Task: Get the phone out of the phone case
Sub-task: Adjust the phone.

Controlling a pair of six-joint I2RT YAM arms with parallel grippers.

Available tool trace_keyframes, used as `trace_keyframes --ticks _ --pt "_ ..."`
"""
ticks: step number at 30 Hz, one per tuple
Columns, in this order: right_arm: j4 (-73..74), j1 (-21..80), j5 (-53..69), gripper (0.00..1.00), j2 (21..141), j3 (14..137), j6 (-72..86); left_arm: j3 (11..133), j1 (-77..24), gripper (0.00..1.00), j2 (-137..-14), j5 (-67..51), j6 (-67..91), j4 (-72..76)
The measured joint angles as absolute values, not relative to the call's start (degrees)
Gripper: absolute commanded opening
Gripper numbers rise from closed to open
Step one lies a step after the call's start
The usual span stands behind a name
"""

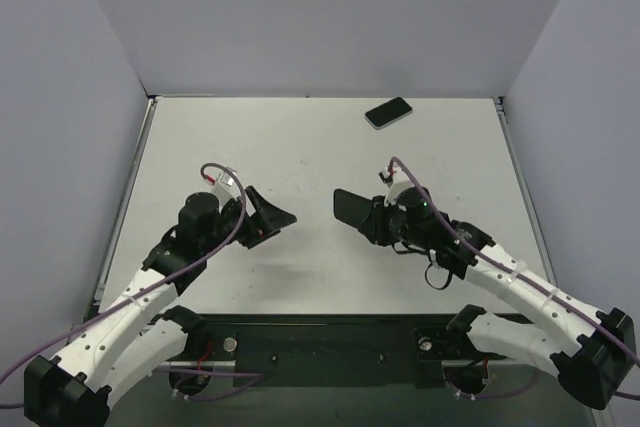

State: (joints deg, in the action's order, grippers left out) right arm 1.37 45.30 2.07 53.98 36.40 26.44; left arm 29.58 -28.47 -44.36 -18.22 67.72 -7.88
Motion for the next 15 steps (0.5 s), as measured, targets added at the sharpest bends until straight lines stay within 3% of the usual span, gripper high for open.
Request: trace_keyframes --ticks 6,15 --pt "20.4 36.6 21.4 0.00 63.3 54.3 17.4 41.4 -29.2 0.91 -48.4 -23.9 43.7 -12.0" --pt "33.7 40.4 41.7 0.00 68.9 59.2 7.1 48.2 -30.9 0.92 -62.6 -41.5 30.7 -12.5"
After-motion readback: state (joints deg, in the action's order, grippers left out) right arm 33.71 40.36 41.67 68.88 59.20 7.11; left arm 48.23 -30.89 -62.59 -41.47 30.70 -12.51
